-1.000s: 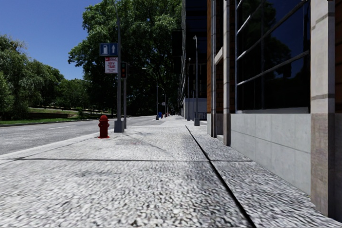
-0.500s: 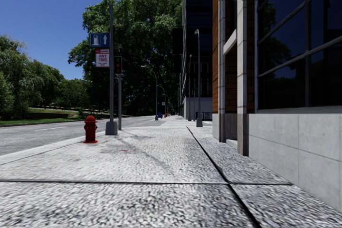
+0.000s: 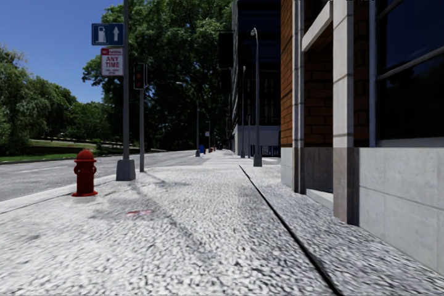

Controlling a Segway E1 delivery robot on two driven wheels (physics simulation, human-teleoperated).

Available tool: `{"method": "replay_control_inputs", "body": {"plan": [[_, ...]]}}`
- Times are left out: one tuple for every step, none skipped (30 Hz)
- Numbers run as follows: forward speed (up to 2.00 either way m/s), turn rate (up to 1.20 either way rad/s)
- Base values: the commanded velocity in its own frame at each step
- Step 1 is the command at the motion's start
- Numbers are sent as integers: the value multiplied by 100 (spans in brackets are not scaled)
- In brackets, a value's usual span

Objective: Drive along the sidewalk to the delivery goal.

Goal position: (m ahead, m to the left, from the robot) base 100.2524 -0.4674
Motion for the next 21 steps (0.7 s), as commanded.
{"method": "replay_control_inputs", "body": {"plan": [[200, -25], [200, -25], [200, -25], [200, -25], [200, -25], [200, -25], [200, -25], [200, -21], [200, -4], [200, -4], [200, 0], [200, 0], [200, 0], [200, 0], [200, 0], [200, 0], [200, 0], [200, 0], [200, 0], [200, 0], [200, 0]]}}
